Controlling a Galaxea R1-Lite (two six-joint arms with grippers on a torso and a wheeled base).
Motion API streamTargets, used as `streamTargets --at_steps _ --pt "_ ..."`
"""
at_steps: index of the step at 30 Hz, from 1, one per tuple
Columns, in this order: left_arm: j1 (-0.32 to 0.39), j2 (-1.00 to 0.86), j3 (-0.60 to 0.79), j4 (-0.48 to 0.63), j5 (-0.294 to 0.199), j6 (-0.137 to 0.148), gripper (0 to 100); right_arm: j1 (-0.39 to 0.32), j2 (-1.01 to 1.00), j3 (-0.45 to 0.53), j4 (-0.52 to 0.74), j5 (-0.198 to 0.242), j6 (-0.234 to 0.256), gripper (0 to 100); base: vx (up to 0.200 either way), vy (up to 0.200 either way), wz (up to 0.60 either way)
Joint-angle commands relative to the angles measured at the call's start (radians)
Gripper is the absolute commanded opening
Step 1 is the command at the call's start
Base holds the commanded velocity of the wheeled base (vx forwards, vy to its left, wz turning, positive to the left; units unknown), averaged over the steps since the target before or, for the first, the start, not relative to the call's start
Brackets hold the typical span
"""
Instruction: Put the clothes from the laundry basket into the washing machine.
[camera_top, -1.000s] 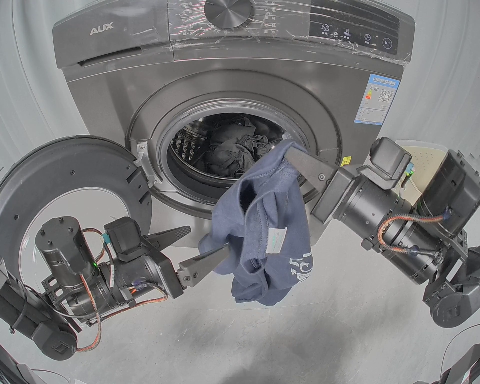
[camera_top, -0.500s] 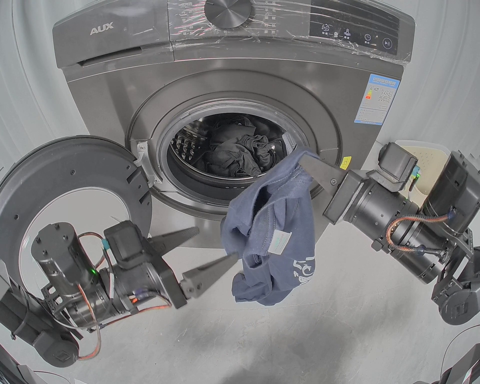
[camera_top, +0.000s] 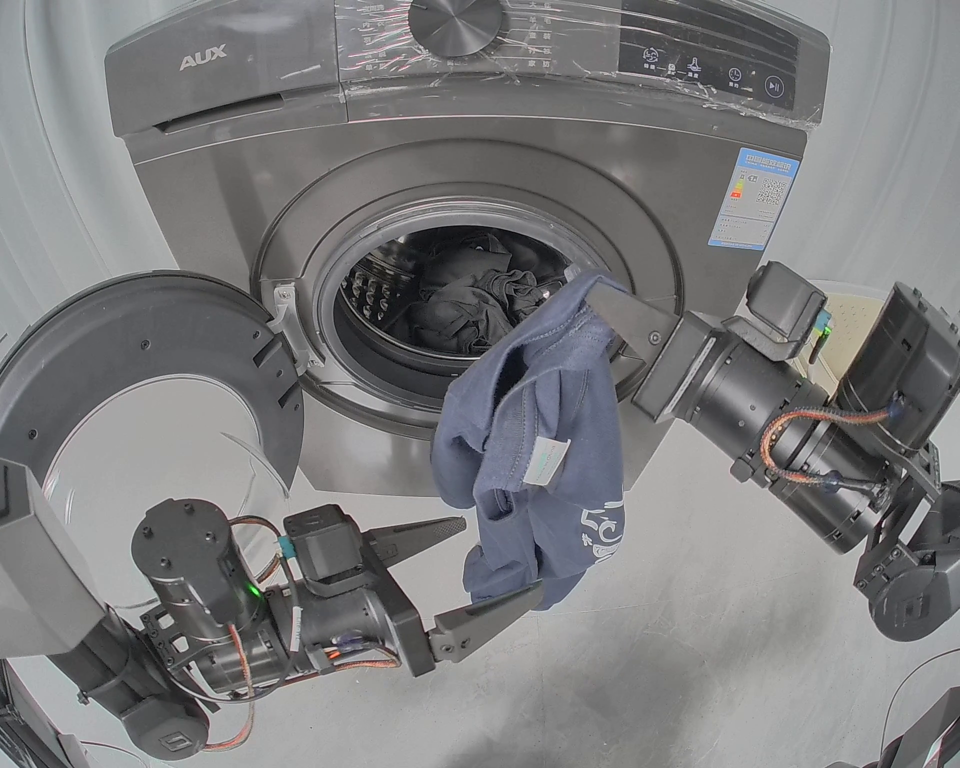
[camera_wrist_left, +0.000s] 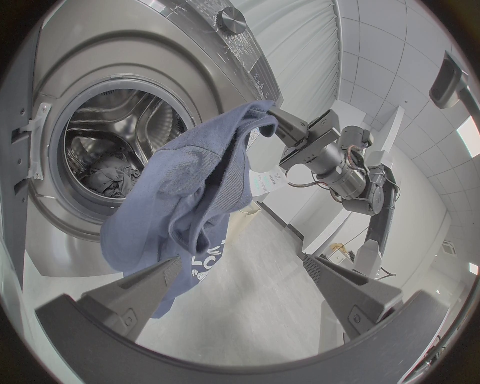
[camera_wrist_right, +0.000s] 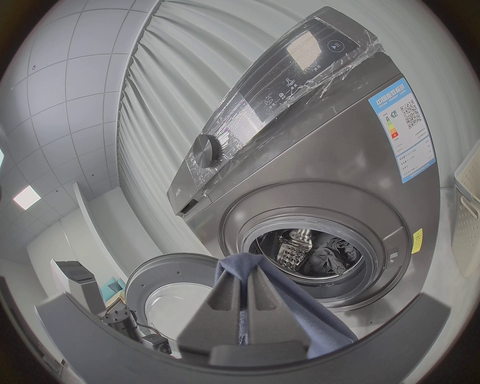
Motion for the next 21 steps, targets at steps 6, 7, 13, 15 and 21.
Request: streamTargets --at_steps 6,7,13,15,21 --pt "0.009 0.134 -0.137 -0.013 0.009 0.0 100 0.01 -0.001 0.009 -0.002 0.0 0.0 0 0.0 0.0 0.0" --pt "0.011 0.147 -0.148 -0.013 0.01 0.0 100 0.01 -0.003 0.009 -0.002 0.0 0.0 0 0.0 0.0 0.0" --pt "0.013 0.176 -0.21 -0.013 0.018 0.017 100 0.01 -0.01 0.027 -0.003 0.0 0.002 0 0.0 0.0 0.0" --pt "0.008 0.177 -0.226 -0.013 0.027 0.017 100 0.01 -0.012 0.032 -0.003 0.0 0.0 0 0.0 0.0 0.0" --pt "0.002 0.171 -0.247 -0.013 0.053 0.017 0 0.0 -0.012 0.037 -0.003 0.0 0.002 0 0.0 0.0 0.0"
